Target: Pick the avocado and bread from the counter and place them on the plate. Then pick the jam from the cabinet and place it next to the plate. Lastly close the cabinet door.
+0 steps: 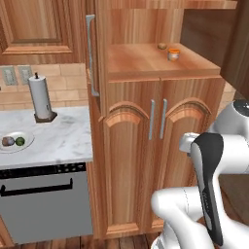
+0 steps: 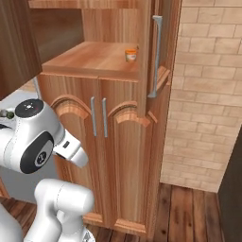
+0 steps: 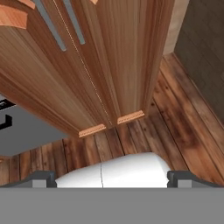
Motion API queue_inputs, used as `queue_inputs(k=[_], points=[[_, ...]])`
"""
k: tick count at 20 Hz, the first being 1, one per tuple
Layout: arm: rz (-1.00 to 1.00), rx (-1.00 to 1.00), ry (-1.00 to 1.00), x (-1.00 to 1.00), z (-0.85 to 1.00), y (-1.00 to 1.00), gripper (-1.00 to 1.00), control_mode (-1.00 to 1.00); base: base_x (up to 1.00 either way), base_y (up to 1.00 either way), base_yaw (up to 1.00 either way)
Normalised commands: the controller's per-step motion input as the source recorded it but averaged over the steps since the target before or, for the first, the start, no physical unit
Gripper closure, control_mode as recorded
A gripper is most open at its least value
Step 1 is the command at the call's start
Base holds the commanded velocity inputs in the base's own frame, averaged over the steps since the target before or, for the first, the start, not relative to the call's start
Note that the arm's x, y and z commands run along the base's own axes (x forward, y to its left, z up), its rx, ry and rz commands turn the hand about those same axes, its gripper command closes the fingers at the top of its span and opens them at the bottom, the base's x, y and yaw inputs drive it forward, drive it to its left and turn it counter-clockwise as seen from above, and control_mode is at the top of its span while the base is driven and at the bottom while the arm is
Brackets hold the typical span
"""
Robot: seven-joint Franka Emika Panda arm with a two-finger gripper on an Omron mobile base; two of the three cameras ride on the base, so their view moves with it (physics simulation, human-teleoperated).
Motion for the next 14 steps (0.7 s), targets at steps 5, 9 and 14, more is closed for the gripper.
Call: queue_inputs(k=[5,9,14], points=[[0.0,0.0,0.0,0.0,0.0,0.0,-1.0,1.0,0.44,-0.04,0.03],[0.0,0.0,0.0,0.0,0.0,0.0,-1.0,1.0,0.54,-0.11,0.08],[0.0,0.0,0.0,0.0,0.0,0.0,-1.0,1.0,0.34,-0.17,0.08]])
